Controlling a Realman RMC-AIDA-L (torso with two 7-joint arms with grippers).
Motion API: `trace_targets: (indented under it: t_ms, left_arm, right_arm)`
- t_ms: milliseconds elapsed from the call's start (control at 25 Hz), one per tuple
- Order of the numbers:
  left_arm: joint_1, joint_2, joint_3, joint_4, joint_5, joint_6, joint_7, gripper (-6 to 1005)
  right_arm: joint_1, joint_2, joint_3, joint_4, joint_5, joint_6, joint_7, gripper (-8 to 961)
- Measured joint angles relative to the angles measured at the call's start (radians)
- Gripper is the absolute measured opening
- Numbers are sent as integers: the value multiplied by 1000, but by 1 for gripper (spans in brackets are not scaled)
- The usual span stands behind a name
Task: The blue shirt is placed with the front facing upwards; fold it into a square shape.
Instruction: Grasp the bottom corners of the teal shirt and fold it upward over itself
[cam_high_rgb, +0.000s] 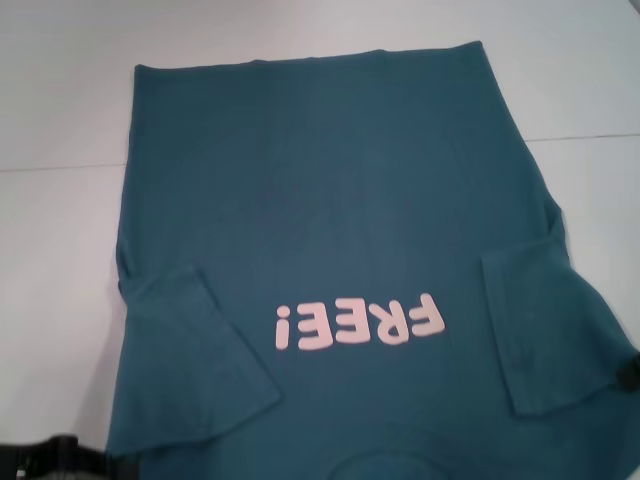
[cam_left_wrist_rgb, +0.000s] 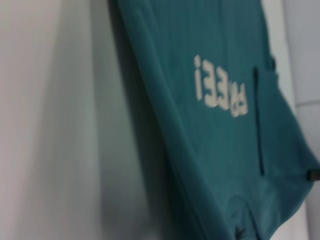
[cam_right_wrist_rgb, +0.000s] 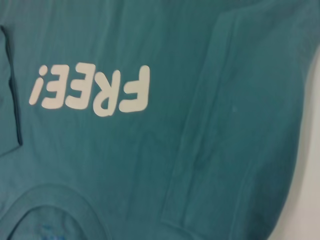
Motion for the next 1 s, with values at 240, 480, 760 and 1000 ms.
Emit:
trace_targets:
  t_ms: [240, 480, 760, 1000]
  left_arm:
    - [5, 0, 15, 16, 84, 64, 8, 46]
    - [27, -9, 33, 52, 93, 131, 23, 45]
    - [2, -4, 24, 52, 9, 171, 48, 45]
    - [-139, 30, 20, -70, -148, 79, -39, 45]
  right_arm:
    - [-38, 17, -4, -26, -38, -85, -21, 26]
    - [-64, 33, -5, -73, -55, -140, -39, 29]
    - [-42, 30, 61, -69, 62, -133, -85, 34]
    - [-22, 21, 124, -62, 261, -86, -51, 38]
